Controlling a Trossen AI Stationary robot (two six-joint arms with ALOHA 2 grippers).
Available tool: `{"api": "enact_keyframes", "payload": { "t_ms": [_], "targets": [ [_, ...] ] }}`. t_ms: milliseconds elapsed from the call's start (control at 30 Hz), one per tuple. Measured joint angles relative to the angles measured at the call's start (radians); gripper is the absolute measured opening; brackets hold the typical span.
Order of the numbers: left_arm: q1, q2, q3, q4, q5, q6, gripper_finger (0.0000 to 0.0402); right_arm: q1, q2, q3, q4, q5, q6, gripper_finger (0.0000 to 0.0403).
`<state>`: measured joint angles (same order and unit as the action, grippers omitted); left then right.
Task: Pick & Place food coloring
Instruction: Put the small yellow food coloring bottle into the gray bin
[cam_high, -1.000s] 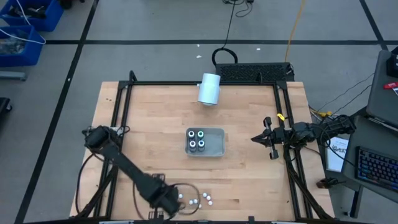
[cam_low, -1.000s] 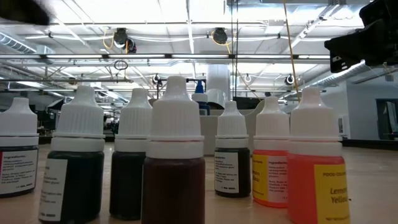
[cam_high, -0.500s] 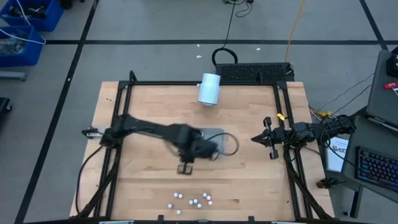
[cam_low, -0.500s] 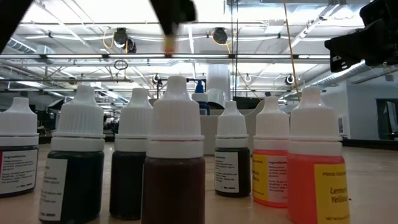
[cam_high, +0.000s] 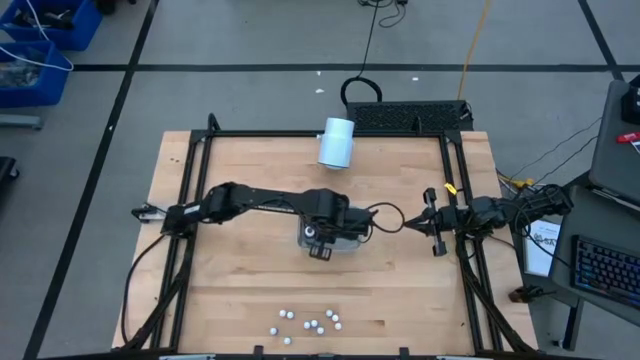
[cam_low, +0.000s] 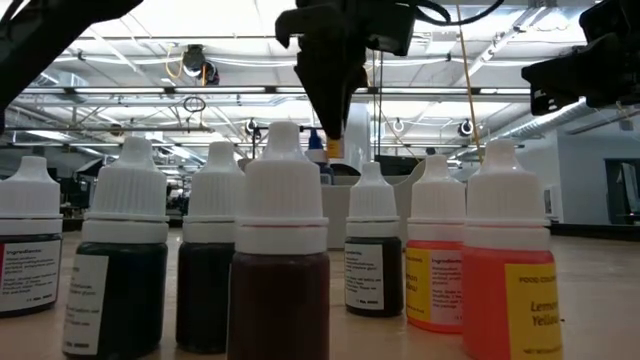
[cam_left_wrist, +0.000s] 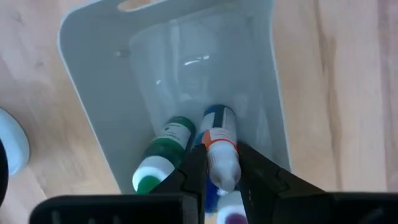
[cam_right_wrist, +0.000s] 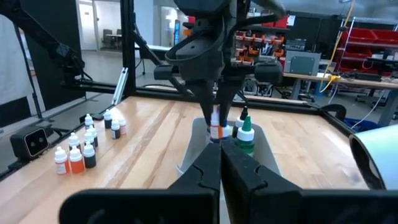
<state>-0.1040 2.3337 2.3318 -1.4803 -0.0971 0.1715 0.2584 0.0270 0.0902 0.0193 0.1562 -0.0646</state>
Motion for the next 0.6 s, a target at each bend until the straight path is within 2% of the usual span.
{"api": "enact_keyframes", "payload": {
  "t_ms": [267, 400, 600],
  "targets": [
    [-0.030, -0.005, 0.012, 0.026, 0.091, -0.011, 0.0067, 0.000, 0.001, -0.001, 0.007, 0.000, -0.003, 0.0000],
    [-0.062, -0.011, 0.025, 0.113, 0.093, 0.020, 0.0067, 0.000, 0.001, -0.001, 0.011, 0.000, -0.004, 0.0000],
    [-0.041, -0.013, 0.025, 0.227, -0.084, 0.059, 0.0076, 0.000, 0.002, -0.002, 0.013, 0.002, -0.006, 0.0000]
  ]
}}
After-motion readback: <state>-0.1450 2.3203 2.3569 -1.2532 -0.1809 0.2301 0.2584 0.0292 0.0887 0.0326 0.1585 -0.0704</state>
